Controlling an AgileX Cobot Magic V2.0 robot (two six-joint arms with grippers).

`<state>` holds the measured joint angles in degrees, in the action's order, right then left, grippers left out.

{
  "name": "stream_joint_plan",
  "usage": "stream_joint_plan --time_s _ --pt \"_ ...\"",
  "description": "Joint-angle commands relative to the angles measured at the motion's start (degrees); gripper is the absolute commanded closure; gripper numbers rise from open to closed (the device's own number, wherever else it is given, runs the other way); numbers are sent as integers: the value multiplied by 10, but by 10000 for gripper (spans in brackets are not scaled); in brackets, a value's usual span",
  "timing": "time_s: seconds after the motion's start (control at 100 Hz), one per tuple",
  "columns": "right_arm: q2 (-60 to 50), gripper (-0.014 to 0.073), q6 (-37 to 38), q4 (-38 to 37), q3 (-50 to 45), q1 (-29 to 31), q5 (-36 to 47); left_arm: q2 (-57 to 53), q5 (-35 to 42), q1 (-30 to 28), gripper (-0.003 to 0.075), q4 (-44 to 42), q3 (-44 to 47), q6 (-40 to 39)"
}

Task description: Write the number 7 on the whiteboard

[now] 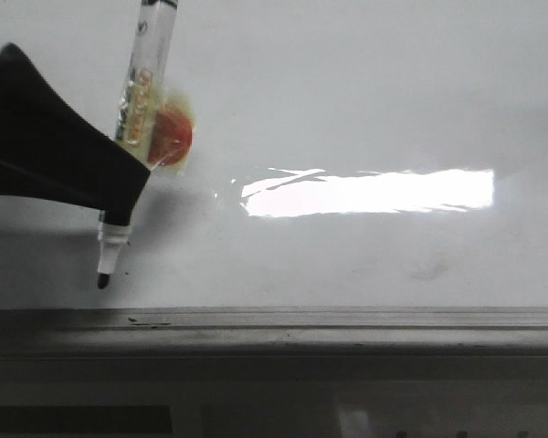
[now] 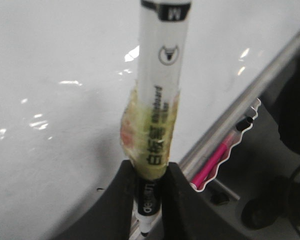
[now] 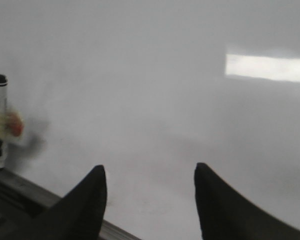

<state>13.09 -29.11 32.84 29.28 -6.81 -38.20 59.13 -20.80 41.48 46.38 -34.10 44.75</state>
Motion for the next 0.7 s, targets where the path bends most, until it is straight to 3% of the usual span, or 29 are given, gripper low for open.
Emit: stream_joint_plan --time_s 0.0,0.11,0.3,0.59,0.69 --pt "27 239 -131 112 20 -14 21 -38 -26 2 740 38 -17 108" --pt "56 239 -271 216 20 -40 -15 -65 -81 2 740 105 -17 261" --pt "117 239 -384 295 20 -105 -30 -66 -154 2 740 231 -17 444" --pt "255 233 -475 326 59 -228 -23 -63 -163 2 740 256 -17 469" --pt "314 181 -491 326 93 -274 0 -63 -165 2 740 256 -17 469"
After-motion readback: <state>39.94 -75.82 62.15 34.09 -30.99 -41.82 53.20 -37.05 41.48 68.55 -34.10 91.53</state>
